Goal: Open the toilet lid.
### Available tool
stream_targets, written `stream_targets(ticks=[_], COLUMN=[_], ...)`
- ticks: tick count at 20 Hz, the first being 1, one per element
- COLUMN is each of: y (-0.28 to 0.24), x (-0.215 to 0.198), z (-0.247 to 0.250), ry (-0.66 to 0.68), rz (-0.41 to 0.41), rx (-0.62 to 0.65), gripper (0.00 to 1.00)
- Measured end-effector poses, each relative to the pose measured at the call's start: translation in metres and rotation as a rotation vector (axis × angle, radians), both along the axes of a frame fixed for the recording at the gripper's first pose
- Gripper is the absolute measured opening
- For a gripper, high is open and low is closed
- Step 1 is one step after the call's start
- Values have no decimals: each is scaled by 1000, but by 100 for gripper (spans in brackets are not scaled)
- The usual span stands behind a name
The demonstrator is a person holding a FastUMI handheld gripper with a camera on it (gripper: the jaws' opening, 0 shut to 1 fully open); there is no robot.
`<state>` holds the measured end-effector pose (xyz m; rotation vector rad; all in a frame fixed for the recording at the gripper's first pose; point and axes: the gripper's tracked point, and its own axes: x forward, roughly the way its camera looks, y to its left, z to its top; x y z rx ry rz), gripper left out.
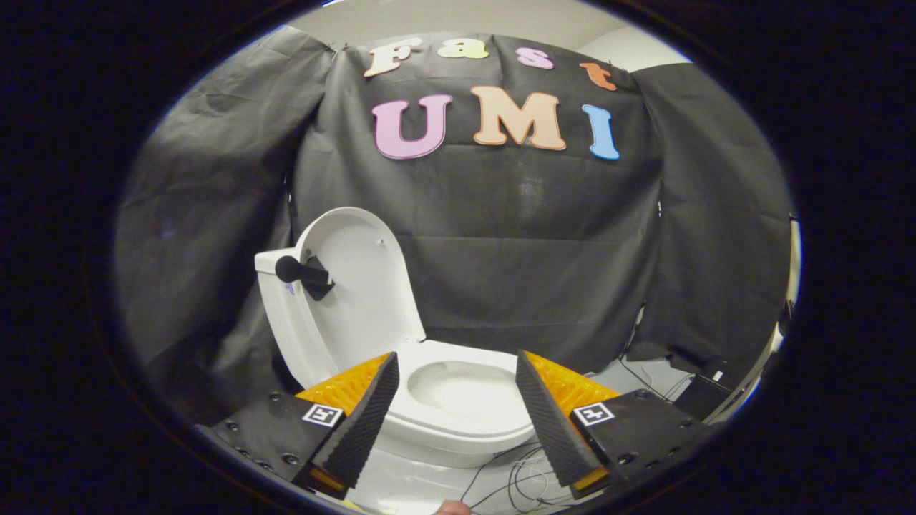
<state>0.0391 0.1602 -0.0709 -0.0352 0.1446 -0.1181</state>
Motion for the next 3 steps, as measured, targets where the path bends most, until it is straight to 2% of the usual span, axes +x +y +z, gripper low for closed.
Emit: stream_targets(ticks=[3], y=[-4], x=[-1], z=[7], ry=[-36], rz=[-10], rx=[21], gripper=[99])
